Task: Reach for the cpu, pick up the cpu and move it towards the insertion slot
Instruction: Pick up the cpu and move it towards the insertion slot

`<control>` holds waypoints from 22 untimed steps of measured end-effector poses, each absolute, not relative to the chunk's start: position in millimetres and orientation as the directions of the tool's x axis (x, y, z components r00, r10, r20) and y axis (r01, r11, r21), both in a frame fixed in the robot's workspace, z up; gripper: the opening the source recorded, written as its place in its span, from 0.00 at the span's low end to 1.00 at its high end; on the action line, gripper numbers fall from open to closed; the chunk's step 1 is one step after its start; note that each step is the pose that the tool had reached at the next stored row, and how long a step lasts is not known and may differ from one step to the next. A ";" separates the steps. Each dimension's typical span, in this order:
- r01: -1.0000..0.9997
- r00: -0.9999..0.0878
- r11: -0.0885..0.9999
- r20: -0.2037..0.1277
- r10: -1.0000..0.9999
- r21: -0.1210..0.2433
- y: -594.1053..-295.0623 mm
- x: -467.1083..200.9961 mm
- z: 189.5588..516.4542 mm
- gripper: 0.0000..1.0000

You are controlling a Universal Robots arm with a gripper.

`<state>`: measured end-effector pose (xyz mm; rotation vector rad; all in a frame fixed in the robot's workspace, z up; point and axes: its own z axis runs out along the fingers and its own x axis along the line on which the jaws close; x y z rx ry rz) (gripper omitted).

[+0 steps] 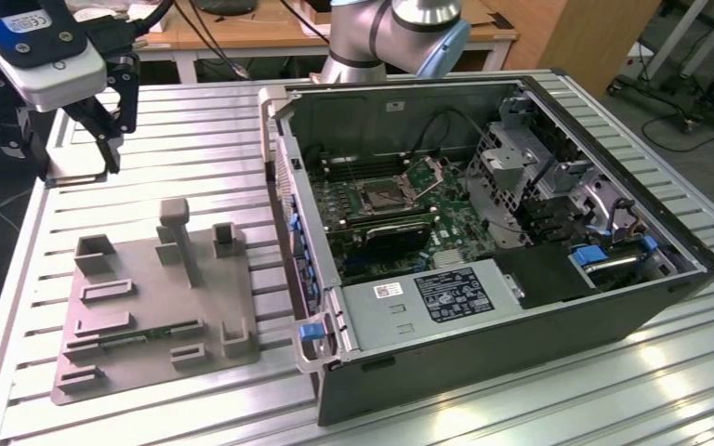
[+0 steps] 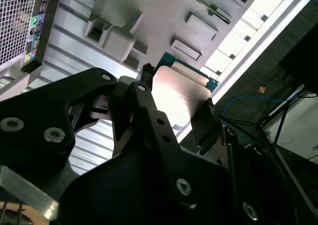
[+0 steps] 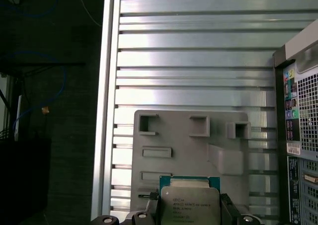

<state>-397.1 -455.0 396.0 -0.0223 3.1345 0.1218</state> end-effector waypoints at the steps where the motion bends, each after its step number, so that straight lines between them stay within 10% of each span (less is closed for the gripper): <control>1: -0.014 -1.000 0.997 -0.005 -0.014 0.077 -455.0 -396.8 396.1 0.55; 22: -0.014 -1.000 0.997 -0.005 -0.014 0.078 -455.0 -389.2 396.1 0.55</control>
